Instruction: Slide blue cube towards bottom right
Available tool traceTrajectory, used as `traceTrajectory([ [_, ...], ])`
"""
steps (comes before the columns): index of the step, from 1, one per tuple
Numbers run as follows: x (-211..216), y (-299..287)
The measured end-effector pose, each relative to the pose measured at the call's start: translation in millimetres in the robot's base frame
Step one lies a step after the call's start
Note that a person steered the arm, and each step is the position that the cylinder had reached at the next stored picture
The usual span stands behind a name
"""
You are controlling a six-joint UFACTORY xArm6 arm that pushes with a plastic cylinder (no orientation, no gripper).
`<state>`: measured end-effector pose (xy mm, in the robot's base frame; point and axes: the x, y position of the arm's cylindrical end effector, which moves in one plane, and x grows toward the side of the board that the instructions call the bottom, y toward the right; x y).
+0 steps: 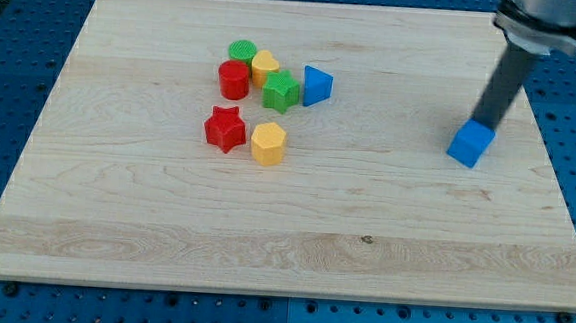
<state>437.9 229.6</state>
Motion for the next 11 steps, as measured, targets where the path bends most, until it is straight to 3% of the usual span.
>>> traceTrajectory([
  [1,13,8],
  [4,-8,-16],
  [5,34,-15],
  [6,45,-10],
  [8,0,-35],
  [9,19,-50],
  [11,101,30],
])
